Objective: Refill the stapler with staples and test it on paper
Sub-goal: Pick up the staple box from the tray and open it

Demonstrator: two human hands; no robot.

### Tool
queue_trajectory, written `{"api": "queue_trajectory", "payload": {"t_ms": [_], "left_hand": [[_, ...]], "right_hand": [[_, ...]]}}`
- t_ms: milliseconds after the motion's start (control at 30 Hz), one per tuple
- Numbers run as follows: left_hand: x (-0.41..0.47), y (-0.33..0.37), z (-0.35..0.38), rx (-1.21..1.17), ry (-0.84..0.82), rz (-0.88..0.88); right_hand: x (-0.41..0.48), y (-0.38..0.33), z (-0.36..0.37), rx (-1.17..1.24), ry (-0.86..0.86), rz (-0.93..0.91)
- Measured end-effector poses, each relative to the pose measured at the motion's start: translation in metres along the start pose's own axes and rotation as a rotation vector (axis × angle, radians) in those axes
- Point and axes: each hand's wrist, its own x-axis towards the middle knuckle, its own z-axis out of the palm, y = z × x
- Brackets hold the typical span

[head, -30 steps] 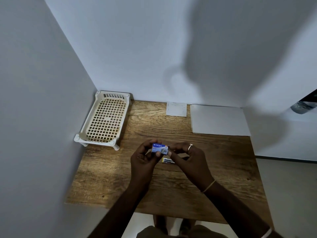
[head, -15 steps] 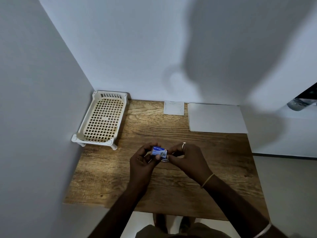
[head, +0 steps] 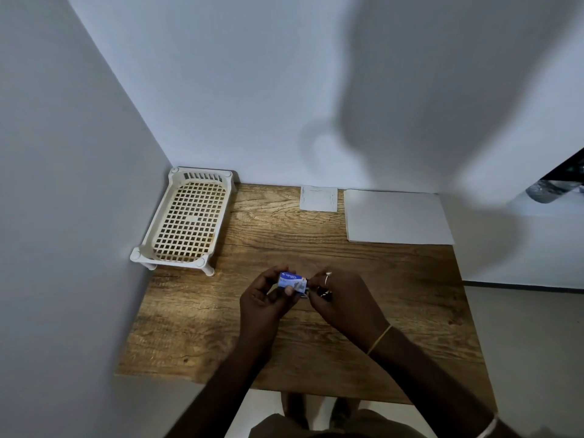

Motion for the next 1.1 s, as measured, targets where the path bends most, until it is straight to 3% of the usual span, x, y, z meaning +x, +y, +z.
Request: {"api": "queue_trajectory", "payload": {"t_ms": [200, 633, 800, 967, 1100], "left_hand": [[-0.003, -0.005, -0.003, 0.055, 0.005, -0.003], [-0.028, -0.035, -0.003, 0.223, -0.081, -0.034], [-0.034, -0.047, -0.013, 0.453, -0.143, -0.032], [-0.035, -0.056, -0.029, 1.004, -0.206, 0.106], [-0.037, -0.066, -0.028, 1.128, -0.29, 0.154]], "right_hand": [[-0.002, 0.004, 0.001, 0.02, -0.001, 0.05], [-0.046, 0.04, 0.01, 0.237, -0.005, 0.342], [-0.068, 0.05, 0.034, 0.288, 0.007, 0.458], [-0.079, 0.055, 0.05, 0.27, 0.01, 0.495], [-0.091, 0.06, 0.055, 0.204, -0.019, 0.491]]}}
